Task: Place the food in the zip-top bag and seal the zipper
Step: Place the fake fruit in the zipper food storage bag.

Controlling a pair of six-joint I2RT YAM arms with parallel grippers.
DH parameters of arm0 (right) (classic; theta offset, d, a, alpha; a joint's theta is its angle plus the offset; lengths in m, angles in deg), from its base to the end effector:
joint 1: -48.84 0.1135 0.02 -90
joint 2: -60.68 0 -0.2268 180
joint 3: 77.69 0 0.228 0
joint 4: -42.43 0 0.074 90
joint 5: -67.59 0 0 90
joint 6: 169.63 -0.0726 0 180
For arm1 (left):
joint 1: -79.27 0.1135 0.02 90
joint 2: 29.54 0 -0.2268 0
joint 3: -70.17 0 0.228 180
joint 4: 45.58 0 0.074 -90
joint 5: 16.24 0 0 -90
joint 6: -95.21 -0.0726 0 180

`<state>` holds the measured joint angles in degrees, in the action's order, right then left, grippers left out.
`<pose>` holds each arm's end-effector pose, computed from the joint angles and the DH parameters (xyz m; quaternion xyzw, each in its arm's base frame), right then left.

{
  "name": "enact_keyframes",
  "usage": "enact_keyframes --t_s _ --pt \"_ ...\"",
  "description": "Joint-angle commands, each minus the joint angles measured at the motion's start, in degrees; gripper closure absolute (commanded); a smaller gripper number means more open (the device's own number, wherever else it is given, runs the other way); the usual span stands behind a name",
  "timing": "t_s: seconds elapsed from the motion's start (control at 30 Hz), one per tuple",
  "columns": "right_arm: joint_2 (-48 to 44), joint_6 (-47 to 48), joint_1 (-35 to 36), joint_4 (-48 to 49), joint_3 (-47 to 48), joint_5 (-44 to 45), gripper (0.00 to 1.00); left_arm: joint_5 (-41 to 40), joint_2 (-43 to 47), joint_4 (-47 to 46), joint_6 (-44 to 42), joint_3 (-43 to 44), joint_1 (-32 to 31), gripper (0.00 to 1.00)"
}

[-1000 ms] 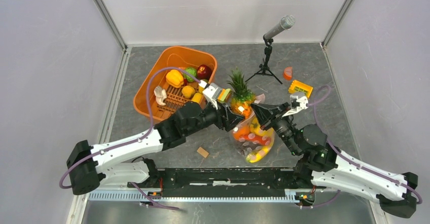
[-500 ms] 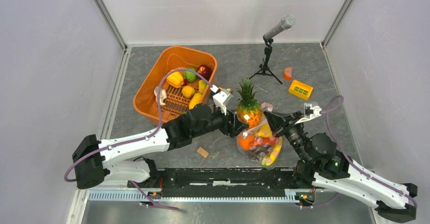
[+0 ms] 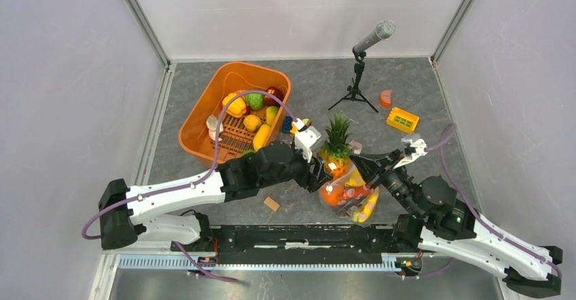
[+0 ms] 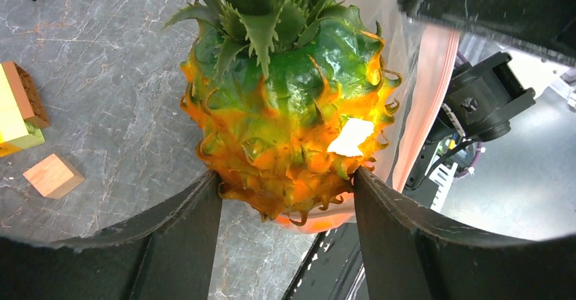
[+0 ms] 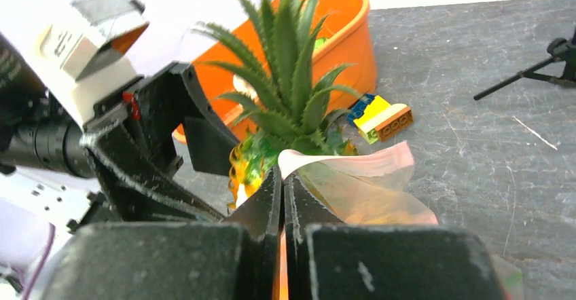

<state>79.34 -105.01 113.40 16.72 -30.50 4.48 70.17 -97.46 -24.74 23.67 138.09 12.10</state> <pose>0.0915 0.1159 0.3018 -0.0662 0.6882 0.3844 0.6117 0.1204 -0.2744 0.2716 0.3232 0.7570 -0.3666 0.4337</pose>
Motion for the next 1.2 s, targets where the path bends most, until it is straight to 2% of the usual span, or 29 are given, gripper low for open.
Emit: enact_keyframes --t_s 0.0,0.1,0.2,0.37,0.47,0.57,0.7,0.77,1.0,1.17 --pt "-5.66 -6.48 0.02 0.83 -1.11 5.79 0.99 -4.91 -2.32 0.33 -3.79 2.12 -4.08 0.38" --pt "-6.43 -7.47 0.02 -5.37 1.51 8.18 0.98 -5.49 -3.65 -0.93 -5.04 2.77 -6.42 0.37" --pt "-5.17 -6.07 0.04 -12.64 4.88 10.61 0.97 -2.11 -5.12 -1.41 -6.66 4.41 -7.13 0.33" --pt "-3.95 -6.59 0.05 -24.58 8.93 15.52 0.98 2.60 -7.28 -1.97 -7.90 7.71 -7.52 0.20" --pt "-7.13 -7.09 0.05 -24.94 7.53 16.79 0.98 3.99 -8.89 -2.43 -8.71 9.28 -7.53 0.15" --pt "-9.54 -5.29 0.04 -23.75 6.94 13.79 0.97 6.05 -10.40 -1.66 -9.70 11.04 -7.38 0.08" --pt "-10.44 -8.48 0.05 -30.87 9.50 16.37 0.97 5.00 -9.71 -3.23 -9.37 10.48 -7.33 0.04" --pt "-11.14 -8.65 0.04 -31.36 9.18 16.30 0.97 4.66 -9.02 -4.53 -9.30 9.75 -7.29 0.01" --pt "-8.56 -8.89 0.05 -32.70 8.34 15.58 0.97 3.90 -10.75 -4.32 -8.55 11.50 -6.21 0.00" --pt "-8.26 -7.64 0.05 -32.03 7.78 14.95 0.98 3.33 -11.20 -6.95 -5.72 10.91 -2.20 0.00"
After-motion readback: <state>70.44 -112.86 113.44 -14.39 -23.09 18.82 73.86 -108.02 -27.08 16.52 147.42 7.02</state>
